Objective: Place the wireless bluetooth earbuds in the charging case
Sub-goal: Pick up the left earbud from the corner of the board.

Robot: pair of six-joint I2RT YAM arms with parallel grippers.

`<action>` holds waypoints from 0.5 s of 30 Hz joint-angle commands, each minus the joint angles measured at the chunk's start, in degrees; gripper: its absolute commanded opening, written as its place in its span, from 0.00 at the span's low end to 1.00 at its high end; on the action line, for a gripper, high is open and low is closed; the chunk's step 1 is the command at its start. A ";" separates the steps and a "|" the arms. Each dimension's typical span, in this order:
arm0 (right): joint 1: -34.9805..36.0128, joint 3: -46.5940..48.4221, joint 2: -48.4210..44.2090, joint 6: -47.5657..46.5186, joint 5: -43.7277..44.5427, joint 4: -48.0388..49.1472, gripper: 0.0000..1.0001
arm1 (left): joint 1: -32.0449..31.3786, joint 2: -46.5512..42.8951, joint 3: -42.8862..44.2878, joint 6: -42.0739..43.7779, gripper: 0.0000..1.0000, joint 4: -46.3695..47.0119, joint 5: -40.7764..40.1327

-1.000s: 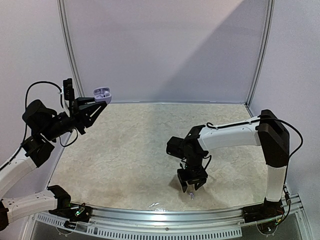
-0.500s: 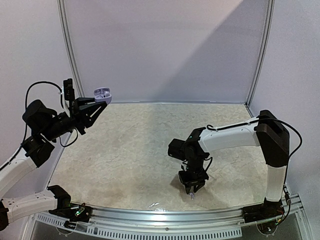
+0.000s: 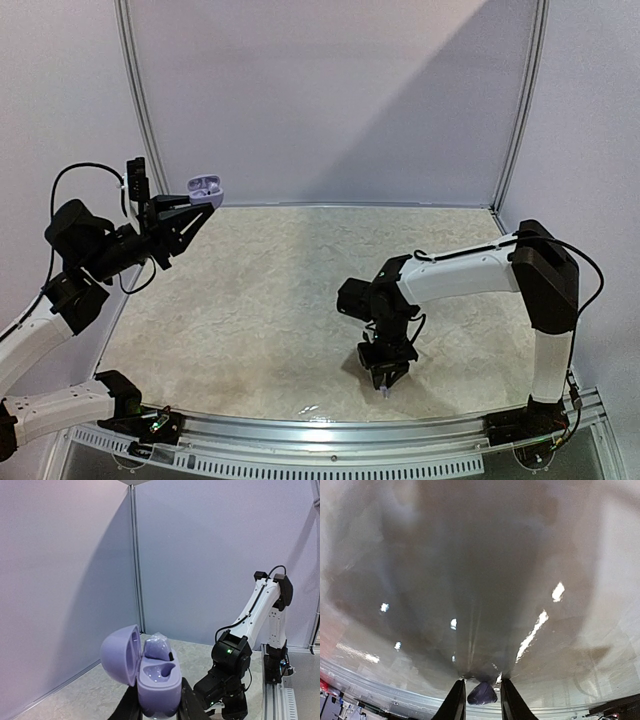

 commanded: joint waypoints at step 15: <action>0.63 0.22 1.87 -0.93 -0.50 -0.23 0.14 | -0.65 -0.42 -1.36 0.85 0.00 -0.34 -0.30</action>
